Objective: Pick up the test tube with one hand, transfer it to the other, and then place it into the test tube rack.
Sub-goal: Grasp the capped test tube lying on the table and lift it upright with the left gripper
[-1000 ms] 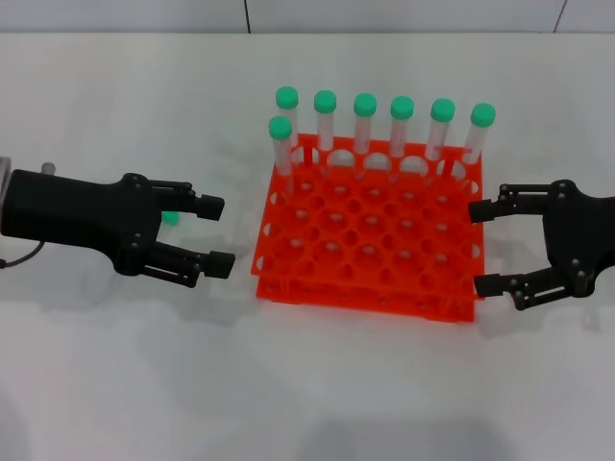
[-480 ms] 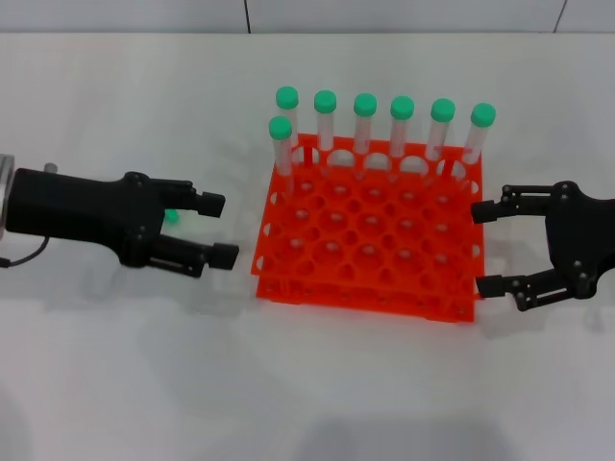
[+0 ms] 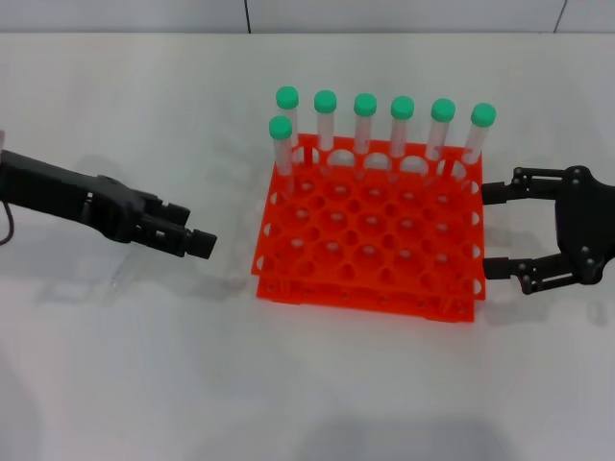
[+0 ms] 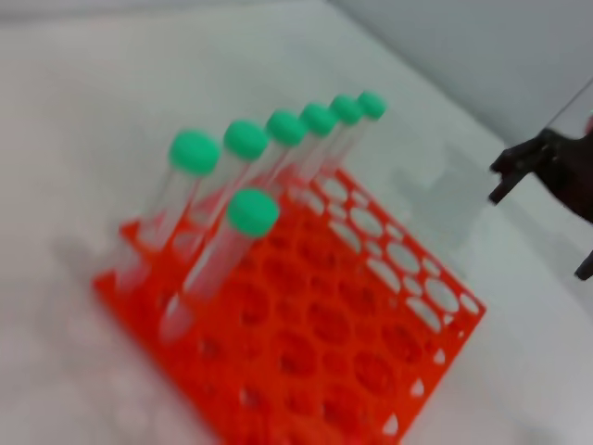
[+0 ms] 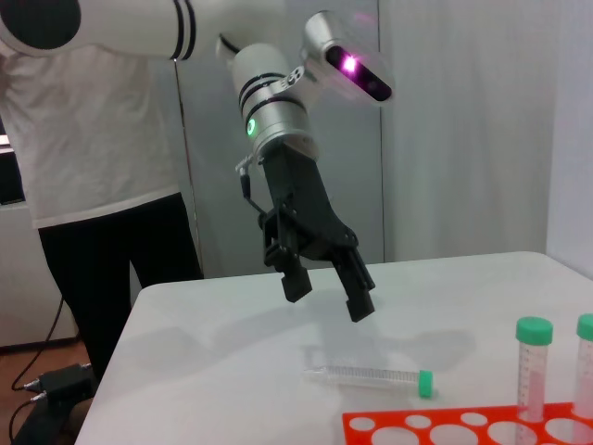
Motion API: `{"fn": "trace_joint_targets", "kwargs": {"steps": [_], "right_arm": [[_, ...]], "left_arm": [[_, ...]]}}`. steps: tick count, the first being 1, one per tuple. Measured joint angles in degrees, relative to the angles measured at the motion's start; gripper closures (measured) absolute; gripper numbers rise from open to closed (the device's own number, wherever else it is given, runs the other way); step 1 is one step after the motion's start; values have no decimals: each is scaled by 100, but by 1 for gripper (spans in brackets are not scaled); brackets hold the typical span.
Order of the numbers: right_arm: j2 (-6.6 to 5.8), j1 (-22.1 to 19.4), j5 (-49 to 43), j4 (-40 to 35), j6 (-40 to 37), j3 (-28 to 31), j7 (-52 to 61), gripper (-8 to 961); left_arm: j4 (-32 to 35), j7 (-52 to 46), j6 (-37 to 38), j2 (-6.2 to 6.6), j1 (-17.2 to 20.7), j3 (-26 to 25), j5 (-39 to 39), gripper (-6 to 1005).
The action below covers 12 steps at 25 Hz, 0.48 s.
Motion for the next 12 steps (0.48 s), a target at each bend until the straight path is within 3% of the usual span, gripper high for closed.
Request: {"fn": "trace_joint_targets", "kwargs": {"steps": [6,12], "right_arm": [[14,-49,1,-21,8,0,-90,84],[12,-62,1,-25,-24,18,-95,85]], "left_arm": [[216,-1594,137,137,-465,74,888,111],[406,-2383,260,178,-743,376,1789,112]]}}
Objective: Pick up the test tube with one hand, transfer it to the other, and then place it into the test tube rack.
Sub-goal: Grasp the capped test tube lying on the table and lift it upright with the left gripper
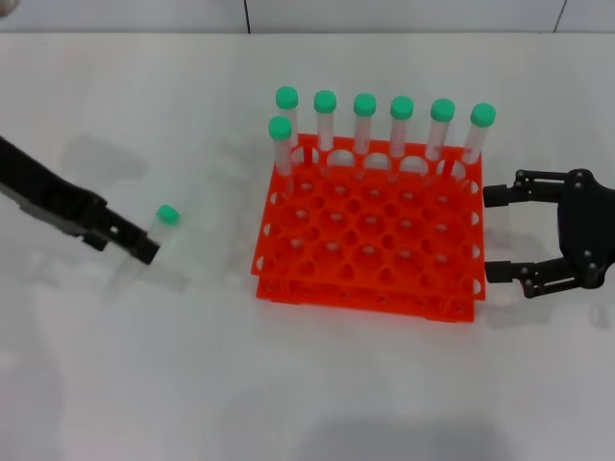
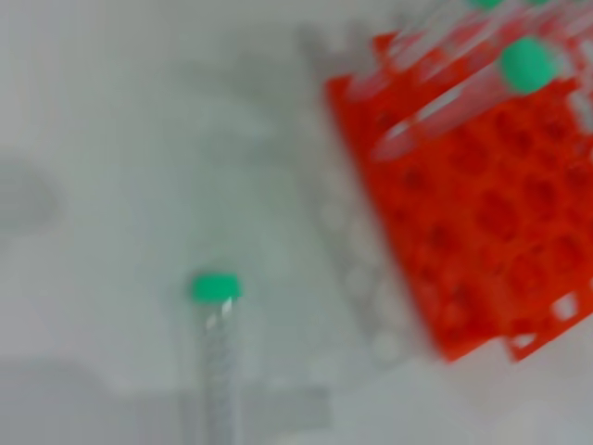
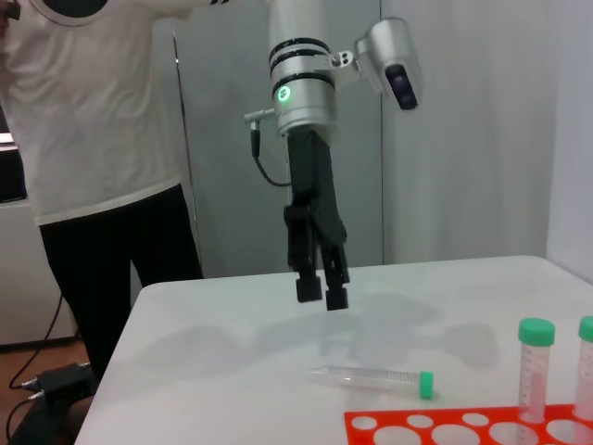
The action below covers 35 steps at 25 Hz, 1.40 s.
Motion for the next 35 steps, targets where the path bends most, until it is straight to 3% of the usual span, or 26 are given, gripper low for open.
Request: {"fn": "trace_joint_targets", "kwargs": {"steps": [12,16,35], "right_arm": [[42,-62,0,-8,-6,54,-23,84],[78,-81,0,-8,-14,52,-23,84],[177,-156,0,-70,-20,62,-21,85]], "left_arm": [[-12,-676,-393,-372,-299,932,1232,113],[-22,-885,-696,-395,-274,1234,1287,119],[-258,-929,-1649,-592,68,1323,1307,159]]}}
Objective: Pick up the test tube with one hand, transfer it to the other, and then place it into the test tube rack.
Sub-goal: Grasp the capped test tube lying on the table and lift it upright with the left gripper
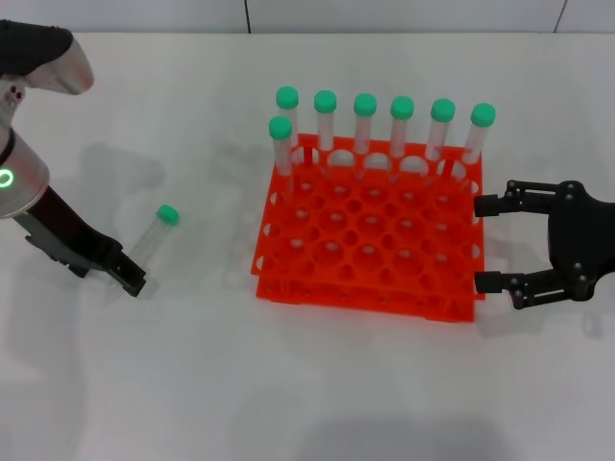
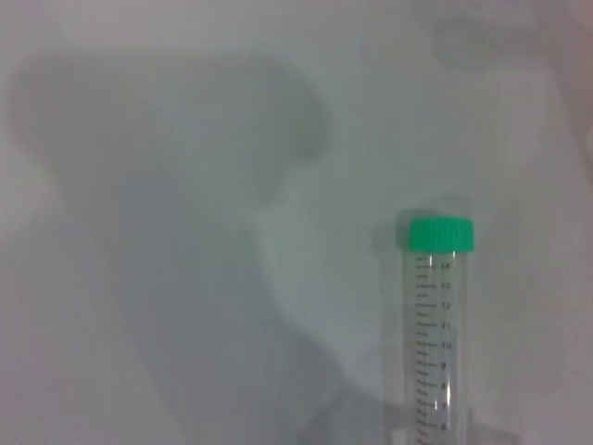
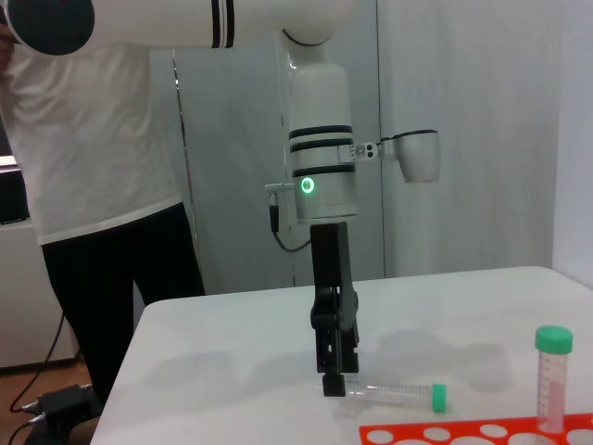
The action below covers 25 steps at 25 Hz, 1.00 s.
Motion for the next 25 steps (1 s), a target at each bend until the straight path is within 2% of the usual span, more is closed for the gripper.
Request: {"fn": "trace_joint_targets", "kwargs": {"steps": [4,10,12,18,25], "right_arm": [[7,-6,0,0,0,0,0,85],[13,-6,0,1,0,0,0,84],[13,-6,0,1,2,0,0,84],[14,-6,0,1,12,0,0,85],[13,-6,0,1,12,0,3,85]], "left_arm": [[-9,-1,-86,-36,-7,3,0,160],[-56,0,-101,-49,-66,59,-1,229],[-56,-22,-107,-72,-87,147,-1,419],[-56,-24,-110,-98,-129,162,-2,658],[-151,1,-150,-108,-132,165,-2,729]]}}
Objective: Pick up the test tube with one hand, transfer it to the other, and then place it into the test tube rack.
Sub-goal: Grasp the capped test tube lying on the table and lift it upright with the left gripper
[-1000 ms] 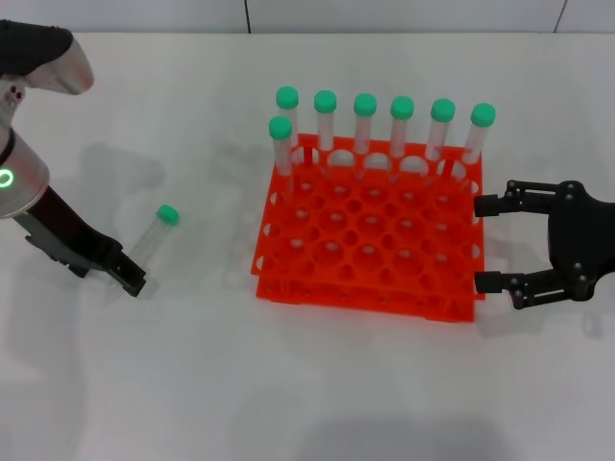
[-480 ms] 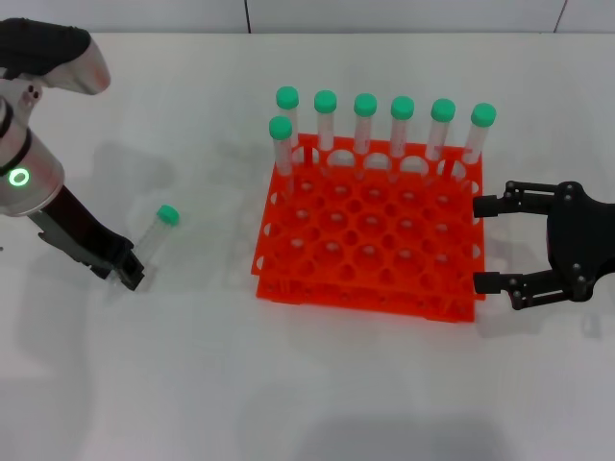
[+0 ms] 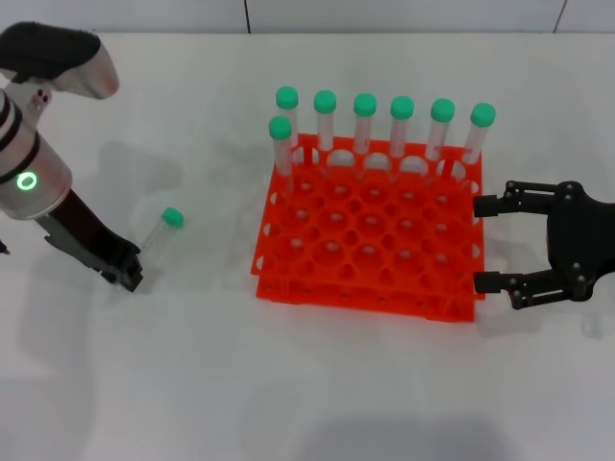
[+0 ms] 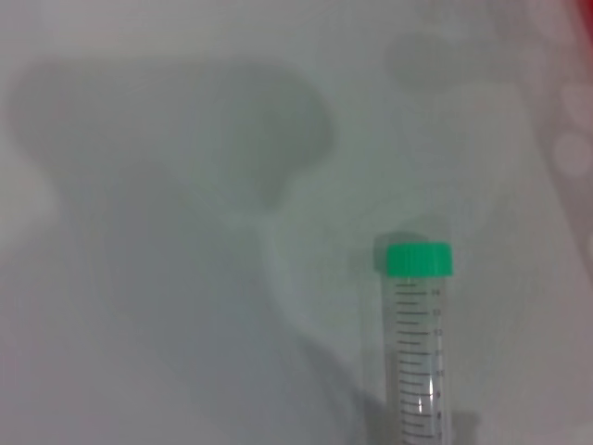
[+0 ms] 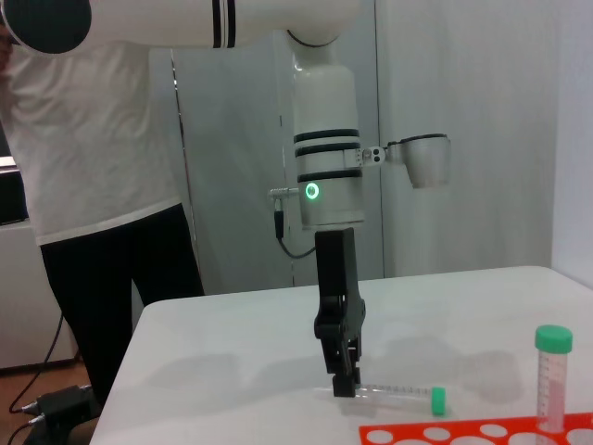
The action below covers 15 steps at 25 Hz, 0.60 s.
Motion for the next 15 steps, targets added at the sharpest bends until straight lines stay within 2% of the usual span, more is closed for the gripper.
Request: {"fn": "trace_joint_targets", "kwargs": {"steps": [9,15], "right_arm": [[24,0,0,-5,-10,0,45,84],[27,-31,0,-65,-39,0,78,85]], "left_arm": [[-156,16,-121,0,-6,242,-18,780],[583,12,-31,-55,105,249,-1,792]]}}
